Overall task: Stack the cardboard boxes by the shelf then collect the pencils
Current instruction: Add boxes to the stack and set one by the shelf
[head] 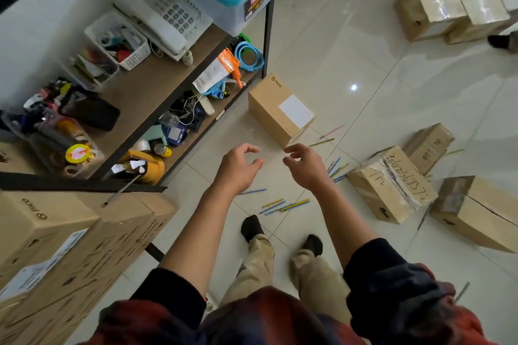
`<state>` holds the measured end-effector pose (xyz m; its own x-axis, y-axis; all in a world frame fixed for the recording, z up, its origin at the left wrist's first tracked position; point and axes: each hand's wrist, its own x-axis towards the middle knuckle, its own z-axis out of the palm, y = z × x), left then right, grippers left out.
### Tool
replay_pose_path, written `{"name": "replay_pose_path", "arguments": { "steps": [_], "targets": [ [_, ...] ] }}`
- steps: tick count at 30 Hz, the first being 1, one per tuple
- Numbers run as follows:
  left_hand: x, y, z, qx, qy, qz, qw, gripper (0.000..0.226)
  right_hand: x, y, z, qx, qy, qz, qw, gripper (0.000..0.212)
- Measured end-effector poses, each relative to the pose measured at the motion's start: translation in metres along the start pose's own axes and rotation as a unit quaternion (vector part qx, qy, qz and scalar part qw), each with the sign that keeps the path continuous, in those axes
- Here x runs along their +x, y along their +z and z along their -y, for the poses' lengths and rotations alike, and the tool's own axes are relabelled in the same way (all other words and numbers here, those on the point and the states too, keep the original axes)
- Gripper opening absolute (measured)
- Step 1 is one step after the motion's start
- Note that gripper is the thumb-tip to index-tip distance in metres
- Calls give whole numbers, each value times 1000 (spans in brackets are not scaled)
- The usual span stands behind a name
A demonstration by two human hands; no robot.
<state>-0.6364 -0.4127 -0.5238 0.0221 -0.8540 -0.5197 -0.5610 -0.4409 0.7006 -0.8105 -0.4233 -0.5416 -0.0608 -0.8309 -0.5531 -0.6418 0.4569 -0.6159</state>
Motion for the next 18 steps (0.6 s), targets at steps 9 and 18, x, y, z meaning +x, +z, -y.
{"name": "replay_pose_path", "arguments": {
  "steps": [9,18],
  "targets": [
    [50,66,35,34,-31,14,999,29,69,8,-79,-52,14,61,997,30],
    [162,185,105,60,-22,13,998,29,200,42,-189,-99,-46,55,993,32]
  ]
}}
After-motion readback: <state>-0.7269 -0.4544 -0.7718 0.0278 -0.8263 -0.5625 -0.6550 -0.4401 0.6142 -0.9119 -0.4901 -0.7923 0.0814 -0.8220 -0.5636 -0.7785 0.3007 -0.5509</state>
